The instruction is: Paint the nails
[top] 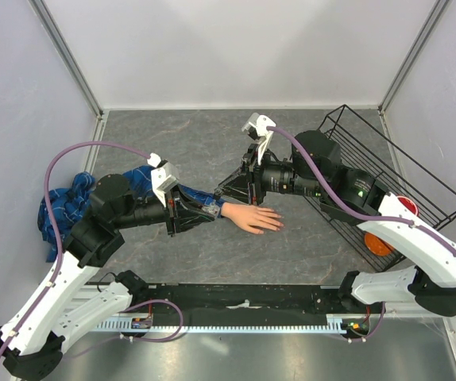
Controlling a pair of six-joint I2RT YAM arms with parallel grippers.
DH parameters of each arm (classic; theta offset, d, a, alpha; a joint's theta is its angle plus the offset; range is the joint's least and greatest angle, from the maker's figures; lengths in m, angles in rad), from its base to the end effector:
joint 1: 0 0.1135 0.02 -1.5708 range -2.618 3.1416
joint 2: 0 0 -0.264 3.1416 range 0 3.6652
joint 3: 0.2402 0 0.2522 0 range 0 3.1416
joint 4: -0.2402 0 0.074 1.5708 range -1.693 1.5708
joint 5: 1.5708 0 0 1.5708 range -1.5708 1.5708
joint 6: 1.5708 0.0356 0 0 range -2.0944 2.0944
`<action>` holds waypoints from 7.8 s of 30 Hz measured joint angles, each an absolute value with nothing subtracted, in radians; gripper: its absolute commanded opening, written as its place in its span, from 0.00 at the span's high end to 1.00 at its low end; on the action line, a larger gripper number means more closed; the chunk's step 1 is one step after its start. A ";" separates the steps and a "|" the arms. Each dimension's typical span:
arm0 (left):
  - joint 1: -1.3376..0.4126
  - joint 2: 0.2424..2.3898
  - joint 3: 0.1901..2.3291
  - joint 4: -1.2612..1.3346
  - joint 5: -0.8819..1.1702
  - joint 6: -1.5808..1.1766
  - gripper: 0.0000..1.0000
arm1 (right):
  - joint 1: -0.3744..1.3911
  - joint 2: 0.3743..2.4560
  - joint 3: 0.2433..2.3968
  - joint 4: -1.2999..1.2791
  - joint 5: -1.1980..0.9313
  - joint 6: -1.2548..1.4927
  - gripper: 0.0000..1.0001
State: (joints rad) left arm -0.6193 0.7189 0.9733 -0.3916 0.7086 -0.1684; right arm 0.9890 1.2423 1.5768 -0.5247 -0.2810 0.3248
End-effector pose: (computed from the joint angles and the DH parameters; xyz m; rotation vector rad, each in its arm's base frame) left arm 0.1033 -0.1021 0.3933 0.9323 1.5650 -1.1720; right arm 0.1307 0.2166 0.4800 -0.8301 1.7256 1.1722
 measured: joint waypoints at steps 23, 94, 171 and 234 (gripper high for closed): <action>-0.619 0.714 0.974 -0.396 0.704 -0.156 0.98 | 0.989 1.242 1.577 -0.525 -0.284 0.321 1.00; -0.619 0.886 0.831 0.049 0.334 -0.126 0.98 | 0.855 0.898 0.569 -0.240 0.556 0.503 1.00; -0.523 1.071 0.883 0.160 0.587 -0.126 0.98 | 0.822 1.082 0.406 0.046 0.514 0.482 1.00; -0.511 1.087 0.883 0.160 0.625 -0.139 0.98 | 0.800 1.127 0.406 0.075 0.472 0.467 1.00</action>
